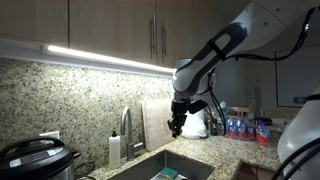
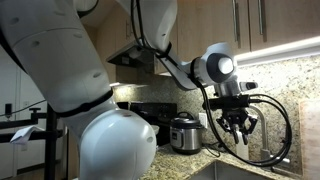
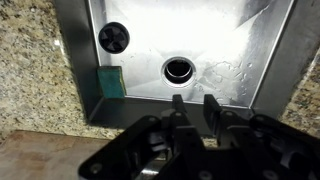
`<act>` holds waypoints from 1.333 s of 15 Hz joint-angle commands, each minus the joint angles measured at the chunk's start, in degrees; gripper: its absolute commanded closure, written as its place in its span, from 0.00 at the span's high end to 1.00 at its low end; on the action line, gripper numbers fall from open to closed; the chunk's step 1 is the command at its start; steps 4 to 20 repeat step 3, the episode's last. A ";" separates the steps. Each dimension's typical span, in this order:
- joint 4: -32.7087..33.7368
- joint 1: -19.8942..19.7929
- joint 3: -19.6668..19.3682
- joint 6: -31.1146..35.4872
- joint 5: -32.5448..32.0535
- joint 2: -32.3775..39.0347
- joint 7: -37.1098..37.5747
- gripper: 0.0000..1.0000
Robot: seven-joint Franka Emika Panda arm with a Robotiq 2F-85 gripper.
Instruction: Close the tap
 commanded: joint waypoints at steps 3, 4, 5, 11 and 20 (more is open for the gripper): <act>0.06 -1.04 1.10 -0.10 0.85 0.02 -0.60 0.28; 0.06 -1.04 1.10 -0.10 0.85 0.02 -0.60 0.28; 0.06 -1.04 1.10 -0.10 0.85 0.02 -0.60 0.28; 0.06 -1.04 1.10 -0.10 0.85 0.02 -0.60 0.28; 0.06 -1.04 1.10 -0.10 0.85 0.02 -0.60 0.28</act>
